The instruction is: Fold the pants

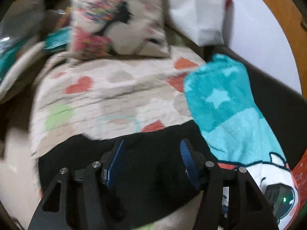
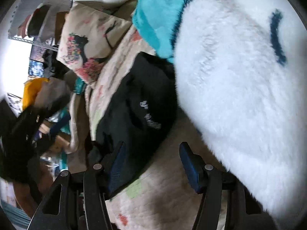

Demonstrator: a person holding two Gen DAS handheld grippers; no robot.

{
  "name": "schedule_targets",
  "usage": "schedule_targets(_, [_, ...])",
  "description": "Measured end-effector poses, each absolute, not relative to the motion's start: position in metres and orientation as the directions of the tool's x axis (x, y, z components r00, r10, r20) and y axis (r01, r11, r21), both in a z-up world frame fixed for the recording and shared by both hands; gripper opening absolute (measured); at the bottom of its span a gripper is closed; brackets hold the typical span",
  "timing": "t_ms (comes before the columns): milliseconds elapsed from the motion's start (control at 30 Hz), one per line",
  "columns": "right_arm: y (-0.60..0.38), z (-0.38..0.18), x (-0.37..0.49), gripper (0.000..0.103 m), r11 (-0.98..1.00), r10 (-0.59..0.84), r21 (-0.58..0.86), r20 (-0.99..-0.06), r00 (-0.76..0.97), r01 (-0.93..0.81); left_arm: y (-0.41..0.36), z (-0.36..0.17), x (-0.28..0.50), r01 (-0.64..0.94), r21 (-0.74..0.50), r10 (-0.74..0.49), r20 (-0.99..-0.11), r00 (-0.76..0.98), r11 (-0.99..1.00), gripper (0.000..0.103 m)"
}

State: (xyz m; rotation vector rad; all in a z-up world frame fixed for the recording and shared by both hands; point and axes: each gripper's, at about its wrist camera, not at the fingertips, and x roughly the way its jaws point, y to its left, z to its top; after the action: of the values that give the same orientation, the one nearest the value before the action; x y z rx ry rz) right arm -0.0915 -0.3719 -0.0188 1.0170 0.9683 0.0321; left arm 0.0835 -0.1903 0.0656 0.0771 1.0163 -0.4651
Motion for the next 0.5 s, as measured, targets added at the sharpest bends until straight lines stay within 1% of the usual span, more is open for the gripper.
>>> schedule_targets(100, [-0.369,-0.018,-0.085,0.062,0.63,0.375,0.664,-0.714,0.592,0.402,-0.22,0.034,0.108,0.496,-0.176,-0.375,-0.865,0.335,0.85,0.059])
schedule_targets(200, [-0.367,-0.016,-0.068,0.062,0.726,0.31,0.577,-0.76,0.571,0.374,-0.246,0.006,0.13,0.562,-0.157,-0.366,-0.888,0.28,0.812,0.059])
schedule_targets(267, [-0.367,-0.021,-0.051,0.062,0.757,0.294,0.535,-0.792,0.535,0.375,-0.259,-0.01,0.145,0.582,-0.193,-0.383,-0.897,0.223,0.79,0.059])
schedule_targets(333, [-0.37,-0.025,-0.043,0.062,0.754,0.29,0.529,-0.801,0.523,0.391,-0.274,-0.02,0.154,0.605,-0.23,-0.399,-0.903,0.16,0.763,0.059])
schedule_targets(367, [-0.373,-0.026,-0.04,0.062,0.747,0.282,0.533,-0.795,0.537,0.397,-0.279,-0.022,0.155,0.62,-0.232,-0.402,-0.904,0.148,0.75,0.062])
schedule_targets(433, [-0.376,-0.029,-0.037,0.062,0.737,0.27,0.54,-0.786,0.556,0.406,-0.292,-0.027,0.155,0.655,-0.22,-0.398,-0.908,0.134,0.723,0.066])
schedule_targets(500, [-0.378,-0.031,-0.036,0.064,0.717,0.26,0.557,-0.772,0.58,0.42,-0.307,-0.038,0.154,0.68,-0.187,-0.36,-0.925,0.121,0.709,0.068])
